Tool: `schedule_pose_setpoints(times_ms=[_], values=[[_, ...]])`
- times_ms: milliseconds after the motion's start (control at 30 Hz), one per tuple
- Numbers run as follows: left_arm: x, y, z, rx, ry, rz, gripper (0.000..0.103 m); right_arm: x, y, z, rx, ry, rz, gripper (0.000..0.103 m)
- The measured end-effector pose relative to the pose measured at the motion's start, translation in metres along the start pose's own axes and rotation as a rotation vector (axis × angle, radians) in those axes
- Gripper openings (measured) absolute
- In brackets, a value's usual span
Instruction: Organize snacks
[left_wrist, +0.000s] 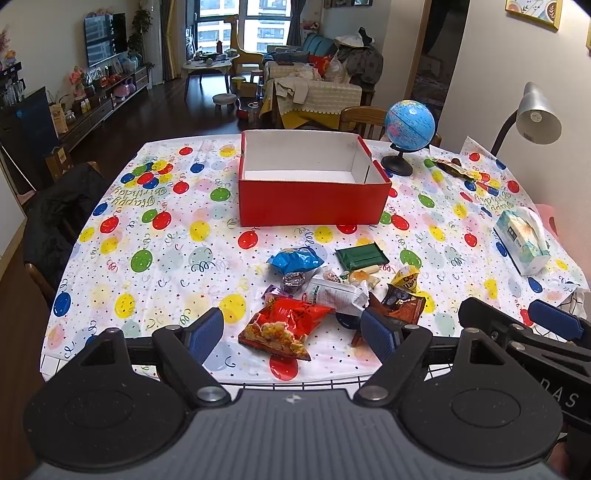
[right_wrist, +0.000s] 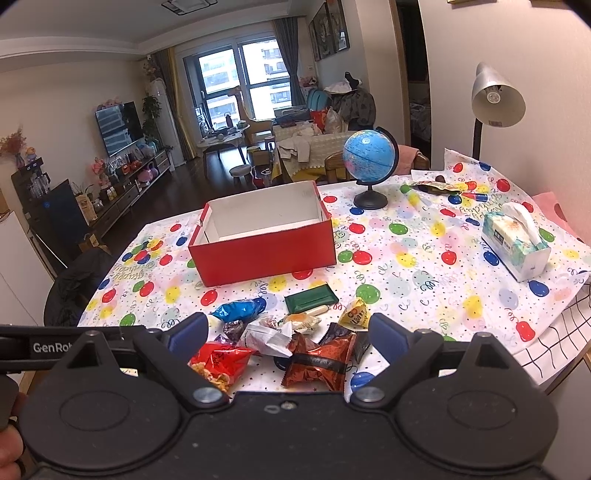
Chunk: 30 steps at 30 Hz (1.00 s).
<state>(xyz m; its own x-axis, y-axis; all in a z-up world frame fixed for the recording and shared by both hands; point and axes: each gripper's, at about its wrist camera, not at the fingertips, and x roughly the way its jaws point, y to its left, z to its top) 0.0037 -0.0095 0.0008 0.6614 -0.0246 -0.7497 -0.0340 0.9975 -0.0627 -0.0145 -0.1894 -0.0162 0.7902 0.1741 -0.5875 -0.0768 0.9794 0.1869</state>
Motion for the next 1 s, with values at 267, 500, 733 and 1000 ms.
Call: schedule_pose_setpoints(times_ms=[267,500,733,1000], values=[[0.003,-0.001,-0.001,0.002,0.001,-0.008,0.082,0.000,0.000,0.000,0.001,0.000,0.000,0.093],[0.003,0.000,-0.001,0.001,0.001,-0.017,0.082,0.001,0.000,0.001,-0.001,-0.002,-0.001,0.093],[0.005,0.002,0.002,0.005,0.014,-0.011,0.082,0.002,0.000,0.001,-0.001,0.001,-0.002,0.092],[0.014,0.006,0.005,0.004,0.023,-0.015,0.082,0.009,0.000,0.002,0.002,0.011,0.000,0.092]])
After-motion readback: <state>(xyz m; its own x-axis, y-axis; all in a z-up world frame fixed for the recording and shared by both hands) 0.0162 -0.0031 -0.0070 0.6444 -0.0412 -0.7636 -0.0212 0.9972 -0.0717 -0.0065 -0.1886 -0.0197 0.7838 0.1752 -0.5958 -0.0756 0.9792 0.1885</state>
